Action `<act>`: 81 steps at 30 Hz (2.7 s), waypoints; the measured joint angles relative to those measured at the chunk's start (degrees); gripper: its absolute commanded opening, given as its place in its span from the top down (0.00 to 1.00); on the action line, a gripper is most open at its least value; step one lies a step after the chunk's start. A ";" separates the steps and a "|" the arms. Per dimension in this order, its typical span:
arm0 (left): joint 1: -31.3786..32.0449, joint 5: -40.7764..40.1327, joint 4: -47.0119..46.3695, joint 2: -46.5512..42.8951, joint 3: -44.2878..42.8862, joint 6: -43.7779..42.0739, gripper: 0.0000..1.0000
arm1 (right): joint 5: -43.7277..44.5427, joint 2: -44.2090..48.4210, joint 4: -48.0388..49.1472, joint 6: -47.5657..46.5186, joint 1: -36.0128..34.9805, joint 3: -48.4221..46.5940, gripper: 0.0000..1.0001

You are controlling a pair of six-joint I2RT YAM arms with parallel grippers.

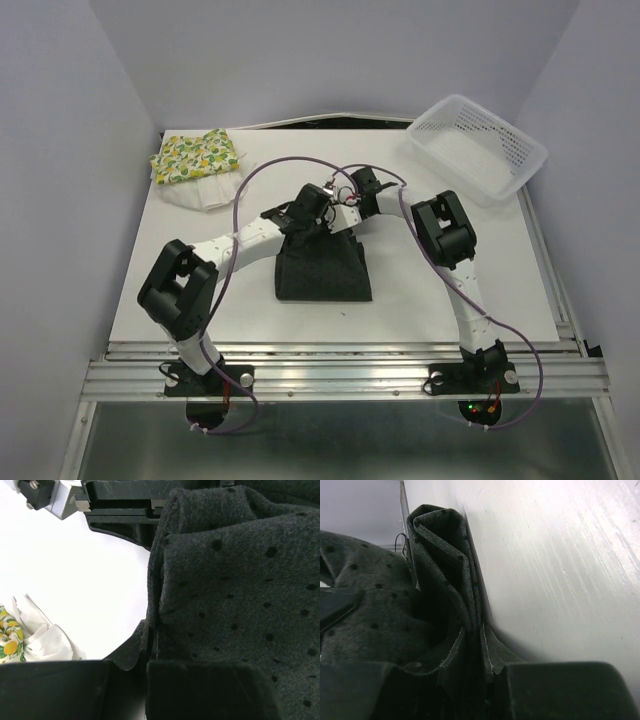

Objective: Fold and stack the skirts
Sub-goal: Fold the skirt

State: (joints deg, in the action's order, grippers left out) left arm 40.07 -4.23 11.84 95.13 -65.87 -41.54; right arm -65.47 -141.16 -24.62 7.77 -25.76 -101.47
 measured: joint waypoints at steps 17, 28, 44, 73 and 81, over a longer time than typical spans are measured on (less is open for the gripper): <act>-0.09 -3.91 -11.13 4.83 3.26 -1.70 0.59 | 9.92 0.90 -1.09 5.29 -0.26 -3.85 0.48; -3.34 -3.72 -2.05 -0.63 -8.59 2.64 0.45 | 35.60 4.39 -1.03 -0.17 1.09 -10.99 0.21; -14.05 29.99 4.39 -10.73 -3.34 24.79 0.49 | 19.04 32.06 6.34 6.49 4.26 10.93 0.32; -25.20 35.15 -1.36 4.13 -7.58 35.08 0.01 | 21.49 21.70 7.06 11.93 8.72 15.34 0.21; -32.92 25.44 -8.35 -25.07 -1.70 39.93 0.01 | 48.39 30.27 3.61 3.15 -8.41 5.33 0.10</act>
State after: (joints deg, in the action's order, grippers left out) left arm 7.16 21.21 3.49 70.06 -67.57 -1.61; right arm -17.08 -110.89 -21.02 10.92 -34.17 -96.14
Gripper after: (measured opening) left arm 0.985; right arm 0.888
